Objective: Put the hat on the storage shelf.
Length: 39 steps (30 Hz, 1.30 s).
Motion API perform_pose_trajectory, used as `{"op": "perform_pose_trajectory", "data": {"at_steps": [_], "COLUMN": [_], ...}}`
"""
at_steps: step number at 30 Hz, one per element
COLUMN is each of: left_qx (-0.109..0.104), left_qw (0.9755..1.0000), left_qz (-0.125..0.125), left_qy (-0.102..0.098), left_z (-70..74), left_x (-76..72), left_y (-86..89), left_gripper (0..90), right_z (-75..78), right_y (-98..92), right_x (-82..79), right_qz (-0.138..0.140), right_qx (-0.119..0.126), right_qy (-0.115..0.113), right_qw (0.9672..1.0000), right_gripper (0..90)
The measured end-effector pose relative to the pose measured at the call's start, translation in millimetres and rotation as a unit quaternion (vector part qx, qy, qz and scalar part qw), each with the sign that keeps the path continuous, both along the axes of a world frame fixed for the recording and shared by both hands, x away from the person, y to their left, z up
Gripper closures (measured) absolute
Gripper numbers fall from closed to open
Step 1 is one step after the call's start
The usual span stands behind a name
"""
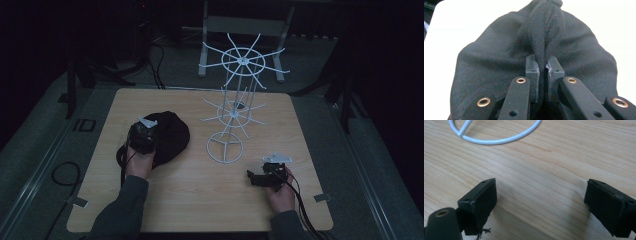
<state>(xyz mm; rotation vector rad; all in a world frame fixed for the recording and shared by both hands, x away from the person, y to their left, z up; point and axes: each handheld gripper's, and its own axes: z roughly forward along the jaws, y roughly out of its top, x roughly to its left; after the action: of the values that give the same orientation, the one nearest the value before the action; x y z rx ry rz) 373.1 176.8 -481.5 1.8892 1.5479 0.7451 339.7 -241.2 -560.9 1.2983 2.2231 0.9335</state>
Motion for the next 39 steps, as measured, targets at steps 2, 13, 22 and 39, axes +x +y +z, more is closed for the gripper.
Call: {"op": "perform_pose_trajectory", "data": {"at_steps": [2, 13, 22, 39], "left_qx": [-0.01, -0.057, -0.086, -0.107], "left_qw": [0.9999, 0.9978, 0.995, 0.9886], "left_qz": [-0.001, -0.029, -0.034, -0.066], "left_qy": [-0.004, -0.019, -0.039, -0.082], "left_z": [3.9, 25.5, 43.2, 77.3], "left_x": [-0.1, -3.4, -7.4, -13.7], "left_y": [2.7, 17.5, 24.0, 32.2], "left_gripper": [83.2, 83.4, 83.4, 83.3], "right_z": [0.0, 0.0, 0.0, 0.0], "right_y": [0.0, 0.0, 0.0, 0.0], "right_x": [0.0, 0.0, 0.0, 0.1], "right_qz": [0.0, 0.0, 0.0, 0.0], "right_qx": [0.0, 0.0, 0.0, 0.0], "right_qy": [0.0, 0.0, 0.0, -0.001], "right_qw": [1.0, 1.0, 1.0, 1.0], "right_gripper": [10.8, 10.7, 10.7, 10.8]}}
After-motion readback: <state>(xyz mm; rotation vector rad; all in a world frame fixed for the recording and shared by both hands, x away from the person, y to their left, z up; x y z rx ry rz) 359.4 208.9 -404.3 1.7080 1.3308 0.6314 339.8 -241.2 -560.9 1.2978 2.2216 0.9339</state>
